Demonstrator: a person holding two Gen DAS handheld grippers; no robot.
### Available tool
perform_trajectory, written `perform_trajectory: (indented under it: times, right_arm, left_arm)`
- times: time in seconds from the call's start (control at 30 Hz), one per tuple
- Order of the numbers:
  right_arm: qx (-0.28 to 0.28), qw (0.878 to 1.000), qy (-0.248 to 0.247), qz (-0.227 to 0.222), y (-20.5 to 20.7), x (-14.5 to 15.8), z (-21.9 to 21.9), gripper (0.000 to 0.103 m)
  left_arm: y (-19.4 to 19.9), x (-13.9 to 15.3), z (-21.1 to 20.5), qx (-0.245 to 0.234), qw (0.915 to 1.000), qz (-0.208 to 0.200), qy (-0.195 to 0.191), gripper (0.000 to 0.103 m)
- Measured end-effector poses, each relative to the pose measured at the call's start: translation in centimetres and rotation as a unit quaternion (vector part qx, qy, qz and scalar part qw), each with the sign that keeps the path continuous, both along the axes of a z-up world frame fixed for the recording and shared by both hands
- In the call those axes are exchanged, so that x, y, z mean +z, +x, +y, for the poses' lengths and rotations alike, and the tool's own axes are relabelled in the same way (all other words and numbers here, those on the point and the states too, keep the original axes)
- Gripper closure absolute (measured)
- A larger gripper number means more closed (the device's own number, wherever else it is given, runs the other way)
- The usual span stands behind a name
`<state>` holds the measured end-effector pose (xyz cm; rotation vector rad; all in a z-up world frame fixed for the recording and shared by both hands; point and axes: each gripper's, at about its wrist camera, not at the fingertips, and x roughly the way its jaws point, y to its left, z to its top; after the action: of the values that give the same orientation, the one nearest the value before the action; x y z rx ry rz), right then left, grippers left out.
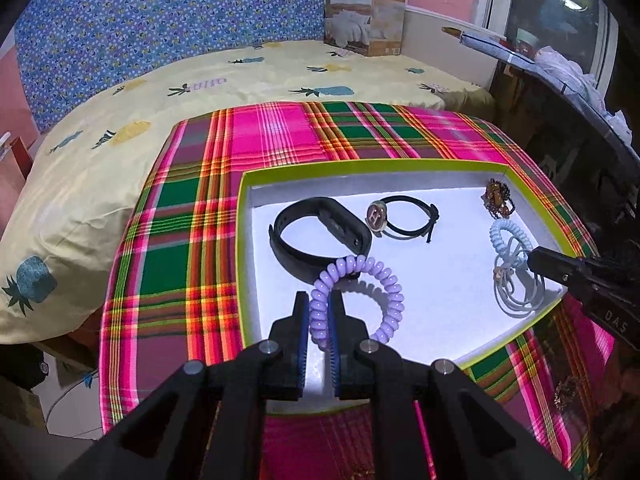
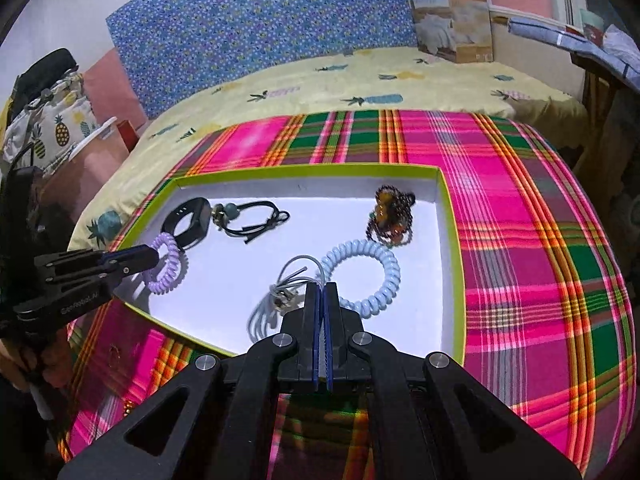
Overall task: Organize jewelry
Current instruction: 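Lower the lavender coil and white cord chains into the tray and open both tools, then move both tools back toward the remaining jewelry on the cloth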
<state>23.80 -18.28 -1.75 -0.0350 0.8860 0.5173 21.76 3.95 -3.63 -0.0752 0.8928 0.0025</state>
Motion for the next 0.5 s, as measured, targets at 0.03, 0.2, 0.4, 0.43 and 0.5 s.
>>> perform_trajectory:
  times: [0.03,0.2,0.4,0.43,0.5]
  right_arm:
    - [-0.002,1.0,-0.002,0.005,0.12,-0.15,-0.14,0.102]
    - [-0.005,1.0,-0.008,0.01,0.19,-0.14,-0.3,0.101]
    - [0.0,1.0,-0.012,0.003,-0.3,0.16,0.0,0.086]
    - [-0.001,1.0,-0.014,0.001,-0.41,0.23,0.02,0.086]
    - [0.0,1.0,-0.016,-0.005,-0.74,0.5,0.02,0.086]
  left_arm:
    - [-0.02,-0.02,-0.03,0.0,1.0,0.0,0.001,0.093]
    - [-0.05,-0.08,-0.2,0.0,1.0,0.003,0.002,0.093]
    - [-0.33,0.12,-0.12,0.0,1.0,0.001,-0.009,0.083]
    - [-0.47,0.22,-0.12,0.001,1.0,-0.002,-0.009,0.079]
    - [-0.75,0.47,-0.12,0.001,0.9999,-0.007,-0.011,0.077]
